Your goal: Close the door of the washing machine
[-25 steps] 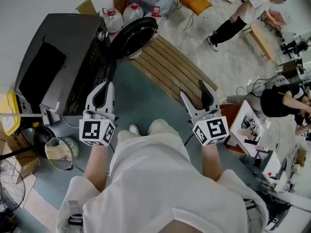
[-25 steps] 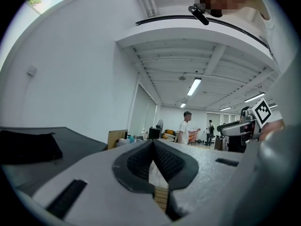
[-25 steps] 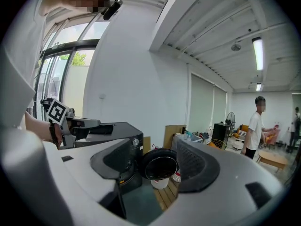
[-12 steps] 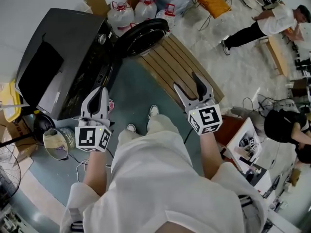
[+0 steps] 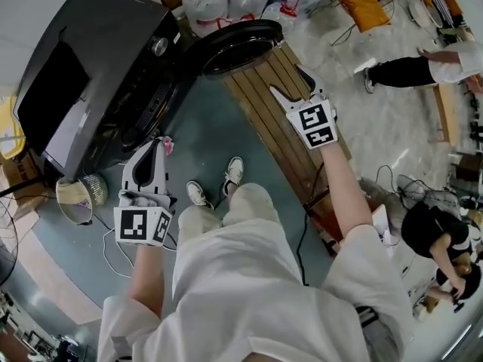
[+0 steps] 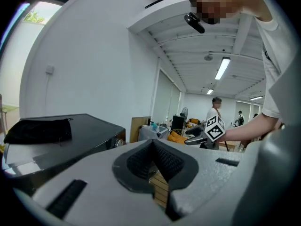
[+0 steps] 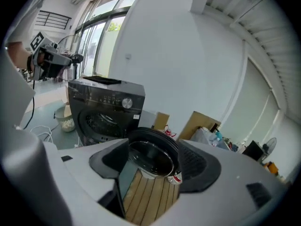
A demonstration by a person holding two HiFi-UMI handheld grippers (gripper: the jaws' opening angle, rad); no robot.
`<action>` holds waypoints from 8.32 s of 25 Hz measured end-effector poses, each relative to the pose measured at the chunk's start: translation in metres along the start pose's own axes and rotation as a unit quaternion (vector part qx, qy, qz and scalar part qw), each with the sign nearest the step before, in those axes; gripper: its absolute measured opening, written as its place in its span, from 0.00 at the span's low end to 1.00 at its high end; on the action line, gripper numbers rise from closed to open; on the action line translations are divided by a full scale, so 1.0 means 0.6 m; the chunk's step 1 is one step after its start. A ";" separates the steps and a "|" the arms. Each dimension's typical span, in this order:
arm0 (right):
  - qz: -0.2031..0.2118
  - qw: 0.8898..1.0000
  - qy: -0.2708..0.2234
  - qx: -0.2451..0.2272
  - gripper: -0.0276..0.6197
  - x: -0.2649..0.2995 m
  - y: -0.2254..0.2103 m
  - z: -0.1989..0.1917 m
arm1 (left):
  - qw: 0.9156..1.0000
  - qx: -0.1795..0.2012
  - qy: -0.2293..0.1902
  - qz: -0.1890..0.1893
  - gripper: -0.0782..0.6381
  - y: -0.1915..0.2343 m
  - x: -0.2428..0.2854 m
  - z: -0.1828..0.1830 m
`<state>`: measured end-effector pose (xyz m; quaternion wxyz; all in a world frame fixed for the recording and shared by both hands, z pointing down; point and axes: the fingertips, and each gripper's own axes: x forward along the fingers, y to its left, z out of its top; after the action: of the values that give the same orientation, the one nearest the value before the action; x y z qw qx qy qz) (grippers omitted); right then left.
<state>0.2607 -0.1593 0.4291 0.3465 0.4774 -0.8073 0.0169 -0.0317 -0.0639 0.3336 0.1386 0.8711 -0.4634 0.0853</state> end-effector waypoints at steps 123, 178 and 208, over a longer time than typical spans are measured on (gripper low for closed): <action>0.087 0.969 0.228 0.029 0.41 0.218 0.172 -0.273 | 0.998 -0.028 0.045 0.045 0.12 0.075 -0.158 -0.161; 0.042 0.935 0.127 0.330 0.36 0.223 0.591 -0.091 | 0.989 -0.097 0.026 0.111 0.12 0.208 -0.299 -0.238; 0.104 0.915 0.126 0.369 0.36 0.350 0.736 0.068 | 0.971 -0.144 0.013 0.190 0.12 0.281 -0.387 -0.288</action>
<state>-0.1706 -0.0934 0.6533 0.2410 0.4782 -0.7386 0.4095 -0.3044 0.0834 0.4601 0.2500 0.7369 -0.6258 0.0539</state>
